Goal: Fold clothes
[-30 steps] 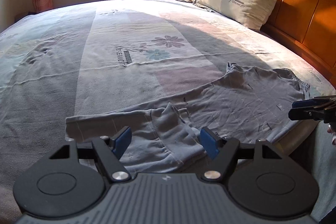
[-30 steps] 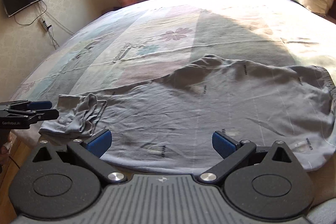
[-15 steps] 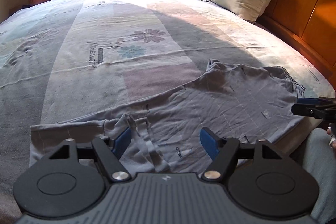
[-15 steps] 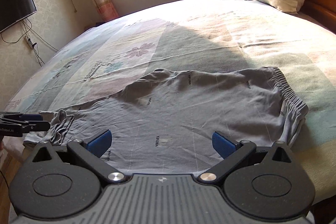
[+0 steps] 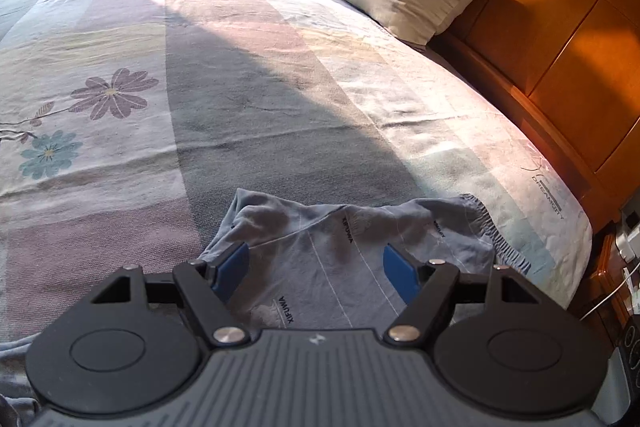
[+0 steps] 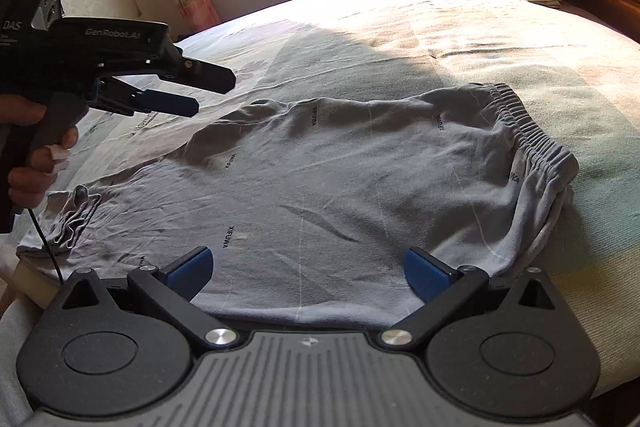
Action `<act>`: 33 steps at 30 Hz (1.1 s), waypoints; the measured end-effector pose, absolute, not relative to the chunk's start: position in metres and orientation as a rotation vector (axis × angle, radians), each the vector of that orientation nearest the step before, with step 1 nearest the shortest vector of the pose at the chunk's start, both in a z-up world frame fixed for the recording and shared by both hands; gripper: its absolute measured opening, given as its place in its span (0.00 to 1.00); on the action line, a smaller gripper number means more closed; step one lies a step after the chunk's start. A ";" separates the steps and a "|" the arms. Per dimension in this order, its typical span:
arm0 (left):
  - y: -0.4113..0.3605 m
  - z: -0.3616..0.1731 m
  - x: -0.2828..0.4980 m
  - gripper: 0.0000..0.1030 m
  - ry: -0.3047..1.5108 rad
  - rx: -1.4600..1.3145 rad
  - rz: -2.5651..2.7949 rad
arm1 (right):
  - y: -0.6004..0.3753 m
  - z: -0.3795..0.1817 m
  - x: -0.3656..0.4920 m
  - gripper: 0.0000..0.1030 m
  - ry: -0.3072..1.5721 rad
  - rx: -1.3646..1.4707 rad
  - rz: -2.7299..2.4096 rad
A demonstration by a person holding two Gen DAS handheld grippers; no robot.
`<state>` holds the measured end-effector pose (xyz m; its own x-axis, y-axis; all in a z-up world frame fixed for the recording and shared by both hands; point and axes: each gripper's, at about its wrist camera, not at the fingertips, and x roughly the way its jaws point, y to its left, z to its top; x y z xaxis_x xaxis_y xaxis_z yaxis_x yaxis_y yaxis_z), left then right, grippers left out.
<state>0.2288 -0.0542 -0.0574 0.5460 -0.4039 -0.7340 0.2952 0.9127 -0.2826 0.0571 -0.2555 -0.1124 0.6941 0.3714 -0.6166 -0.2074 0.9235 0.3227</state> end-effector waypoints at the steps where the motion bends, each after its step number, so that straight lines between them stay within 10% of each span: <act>1: -0.054 -0.066 0.233 0.72 0.925 -0.126 -0.389 | -0.261 -0.113 0.057 1.00 0.727 0.271 0.336; 9: -0.059 -0.061 0.240 0.71 0.920 -0.112 -0.336 | -0.312 -0.127 0.055 1.00 0.654 0.662 0.420; 33: -0.148 -0.071 0.275 0.76 0.984 -0.214 -0.673 | -0.307 -0.125 0.054 1.00 0.650 0.627 0.414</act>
